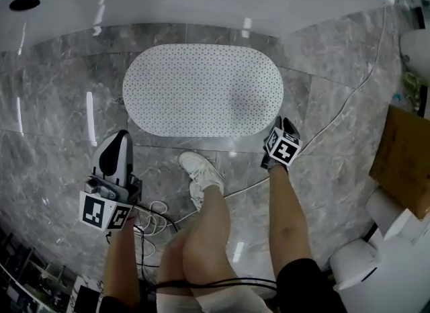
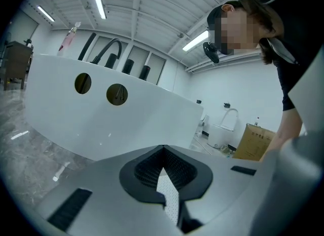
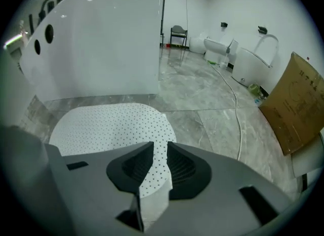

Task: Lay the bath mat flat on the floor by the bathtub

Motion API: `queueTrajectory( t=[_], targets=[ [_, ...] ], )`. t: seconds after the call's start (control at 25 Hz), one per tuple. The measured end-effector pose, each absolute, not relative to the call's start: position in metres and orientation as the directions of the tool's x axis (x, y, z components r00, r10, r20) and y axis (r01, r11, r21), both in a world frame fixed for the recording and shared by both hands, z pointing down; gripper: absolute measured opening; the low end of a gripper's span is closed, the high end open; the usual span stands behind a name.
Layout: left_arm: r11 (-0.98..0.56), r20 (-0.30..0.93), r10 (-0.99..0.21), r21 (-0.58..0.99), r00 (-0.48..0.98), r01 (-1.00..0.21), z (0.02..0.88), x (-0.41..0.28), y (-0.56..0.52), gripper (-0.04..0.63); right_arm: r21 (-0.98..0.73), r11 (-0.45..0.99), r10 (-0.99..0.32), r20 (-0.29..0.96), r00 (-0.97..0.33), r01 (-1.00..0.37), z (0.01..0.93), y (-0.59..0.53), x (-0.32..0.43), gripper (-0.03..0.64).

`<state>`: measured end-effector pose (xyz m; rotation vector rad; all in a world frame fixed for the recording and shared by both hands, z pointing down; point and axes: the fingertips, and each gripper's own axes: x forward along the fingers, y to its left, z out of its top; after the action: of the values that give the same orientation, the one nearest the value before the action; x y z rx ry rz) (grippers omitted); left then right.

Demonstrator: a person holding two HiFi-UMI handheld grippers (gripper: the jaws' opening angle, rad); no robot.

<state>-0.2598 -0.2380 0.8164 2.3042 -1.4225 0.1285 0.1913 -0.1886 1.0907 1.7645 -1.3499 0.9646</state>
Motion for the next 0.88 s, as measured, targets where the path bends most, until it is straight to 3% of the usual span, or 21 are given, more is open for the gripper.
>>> queueTrajectory(
  t=[0.32, 0.88],
  targets=[
    [-0.392, 0.268, -0.846, 0.275, 0.462, -0.878, 0.737, -0.254, -0.242, 0.014, -0.095, -0.021, -0.682, 0.729, -0.055, -0.995, 0.965, -0.215, 0.146, 0.038],
    [-0.341, 0.306, -0.858, 0.264, 0.413, -0.902, 0.616, -0.252, -0.196, 0.014, -0.207, 0.294, -0.731, 0.581, -0.359, -0.933, 0.752, -0.207, 0.072, 0.029]
  ],
)
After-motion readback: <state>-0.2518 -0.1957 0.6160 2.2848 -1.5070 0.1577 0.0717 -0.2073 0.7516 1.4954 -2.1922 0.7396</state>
